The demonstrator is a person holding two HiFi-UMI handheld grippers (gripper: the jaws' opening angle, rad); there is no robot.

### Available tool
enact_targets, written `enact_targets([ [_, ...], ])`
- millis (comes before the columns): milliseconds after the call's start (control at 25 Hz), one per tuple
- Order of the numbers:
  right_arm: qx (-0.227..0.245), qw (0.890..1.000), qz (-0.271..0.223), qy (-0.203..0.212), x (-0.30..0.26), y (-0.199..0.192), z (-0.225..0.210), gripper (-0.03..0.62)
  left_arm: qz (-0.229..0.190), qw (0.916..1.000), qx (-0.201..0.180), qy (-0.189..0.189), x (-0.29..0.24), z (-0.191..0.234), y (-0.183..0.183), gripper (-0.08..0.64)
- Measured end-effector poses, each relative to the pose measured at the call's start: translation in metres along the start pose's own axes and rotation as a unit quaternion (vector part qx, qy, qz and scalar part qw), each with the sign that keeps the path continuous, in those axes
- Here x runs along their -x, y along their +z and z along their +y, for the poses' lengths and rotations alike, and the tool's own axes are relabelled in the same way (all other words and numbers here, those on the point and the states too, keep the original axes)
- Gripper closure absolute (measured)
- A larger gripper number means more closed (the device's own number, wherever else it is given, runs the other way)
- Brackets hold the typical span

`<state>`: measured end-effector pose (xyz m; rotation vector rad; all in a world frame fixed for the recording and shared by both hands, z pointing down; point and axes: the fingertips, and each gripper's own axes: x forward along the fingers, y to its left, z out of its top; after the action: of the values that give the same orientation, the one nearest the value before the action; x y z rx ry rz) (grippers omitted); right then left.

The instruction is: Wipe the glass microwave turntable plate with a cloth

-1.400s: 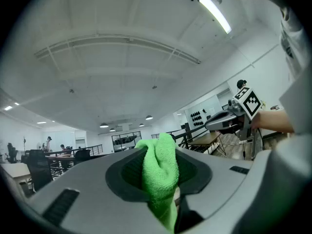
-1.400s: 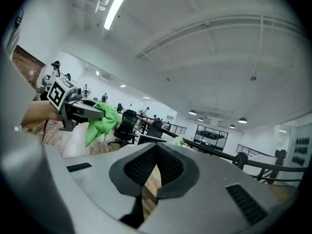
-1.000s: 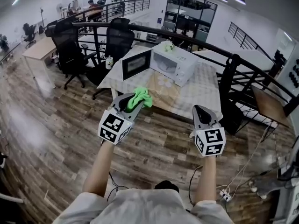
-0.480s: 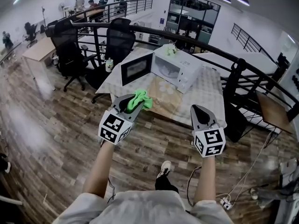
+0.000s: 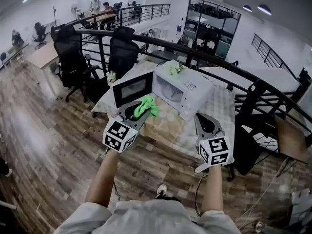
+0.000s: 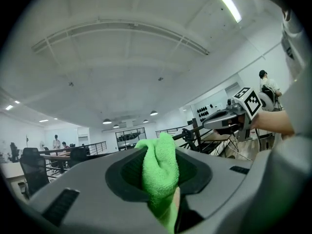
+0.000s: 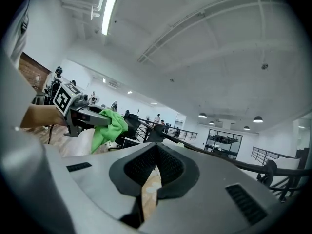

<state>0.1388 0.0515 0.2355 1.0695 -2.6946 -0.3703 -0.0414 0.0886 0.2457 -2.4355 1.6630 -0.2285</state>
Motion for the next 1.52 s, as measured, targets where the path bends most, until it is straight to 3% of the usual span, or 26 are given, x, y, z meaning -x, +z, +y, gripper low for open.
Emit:
enact_targets([
  [480, -0.03, 0.998, 0.03, 0.042, -0.116, -0.062, -0.127, 0.58, 0.045, 0.9983, 0.022, 0.028, -0.168, 0.038, -0.032, 0.431],
  [680, -0.048, 0.997, 0.037, 0.04, -0.156, -0.078, -0.148, 0.579, 0.063, 0.9972, 0.033, 0.024, -0.212, 0.059, -0.058, 0.431],
  [920, -0.082, 0.994, 0.06, 0.039, -0.202, -0.106, -0.143, 0.579, 0.085, 0.995, 0.051, -0.006, -0.252, 0.09, -0.107, 0.431],
  [1040, -0.102, 0.992, 0.069, 0.023, -0.226, -0.124, -0.141, 0.58, 0.095, 0.9931, 0.064, -0.027, -0.273, 0.113, -0.14, 0.431],
  [1200, -0.106, 0.99, 0.089, -0.027, -0.258, -0.146, -0.14, 0.578, 0.108, 0.9894, 0.071, -0.065, -0.304, 0.141, -0.181, 0.431],
  [1360, -0.123, 0.982, 0.125, -0.075, -0.283, -0.167, -0.138, 0.578, 0.119, 0.9861, 0.068, -0.093, -0.335, 0.166, -0.214, 0.431],
  [1520, -0.146, 0.974, 0.14, -0.098, -0.3, -0.186, -0.133, 0.578, 0.128, 0.983, 0.065, -0.114, -0.367, 0.18, -0.247, 0.431],
])
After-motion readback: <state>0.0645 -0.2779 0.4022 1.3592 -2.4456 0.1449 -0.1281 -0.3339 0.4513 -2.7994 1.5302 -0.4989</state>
